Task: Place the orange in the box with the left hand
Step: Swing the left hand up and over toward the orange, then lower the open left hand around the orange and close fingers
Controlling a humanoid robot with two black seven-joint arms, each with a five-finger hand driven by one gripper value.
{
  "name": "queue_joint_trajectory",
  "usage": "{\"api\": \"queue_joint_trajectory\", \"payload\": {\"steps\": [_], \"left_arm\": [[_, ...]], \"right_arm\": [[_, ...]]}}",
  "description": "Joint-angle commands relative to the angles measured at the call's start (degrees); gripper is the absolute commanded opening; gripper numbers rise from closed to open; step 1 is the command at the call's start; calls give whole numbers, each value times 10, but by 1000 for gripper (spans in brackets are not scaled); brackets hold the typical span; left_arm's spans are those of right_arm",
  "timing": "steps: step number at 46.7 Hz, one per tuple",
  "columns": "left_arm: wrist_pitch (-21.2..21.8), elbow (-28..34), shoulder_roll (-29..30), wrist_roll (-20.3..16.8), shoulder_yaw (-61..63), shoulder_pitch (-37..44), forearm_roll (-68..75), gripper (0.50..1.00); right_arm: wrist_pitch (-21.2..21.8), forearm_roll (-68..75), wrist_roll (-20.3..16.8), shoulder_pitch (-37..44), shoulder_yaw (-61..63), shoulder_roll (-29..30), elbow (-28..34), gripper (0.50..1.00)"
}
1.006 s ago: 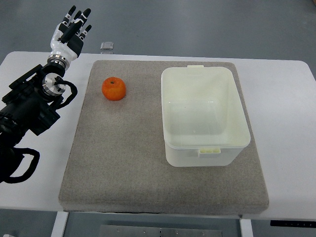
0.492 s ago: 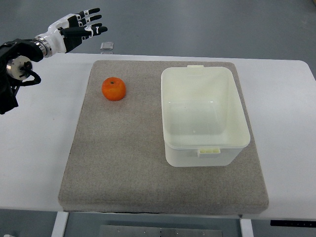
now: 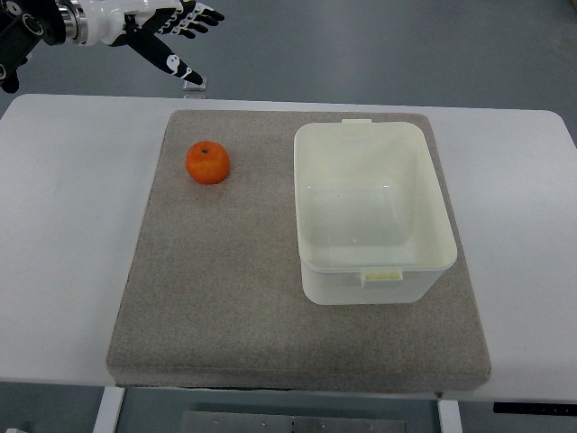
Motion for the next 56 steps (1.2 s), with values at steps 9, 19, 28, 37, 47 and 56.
{"api": "queue_joint_trajectory", "payload": {"steps": [9,19,28,37,47,56], "left_arm": [[0,-44,-5,-35,161,-34,20,994],[0,-41,-16,-35,180,-40,27,994],[0,-44,-16,-35,245,-32,37,994],[0,-36,-41,-35,268,-19,42,994],[0,-31,-63,-35,285,-14,71,992],[41,-13,-80,-35,306,-3,77,992]], "right_arm": [[1,0,0,0,1,0,0,926],[0,0,0,0,0,0,0,926],[0,0,0,0,1,0,0,926],[0,0,0,0,0,0,0,926],[0,0,0,0,0,0,0,926],[0,0,0,0,0,0,0,926]]}}
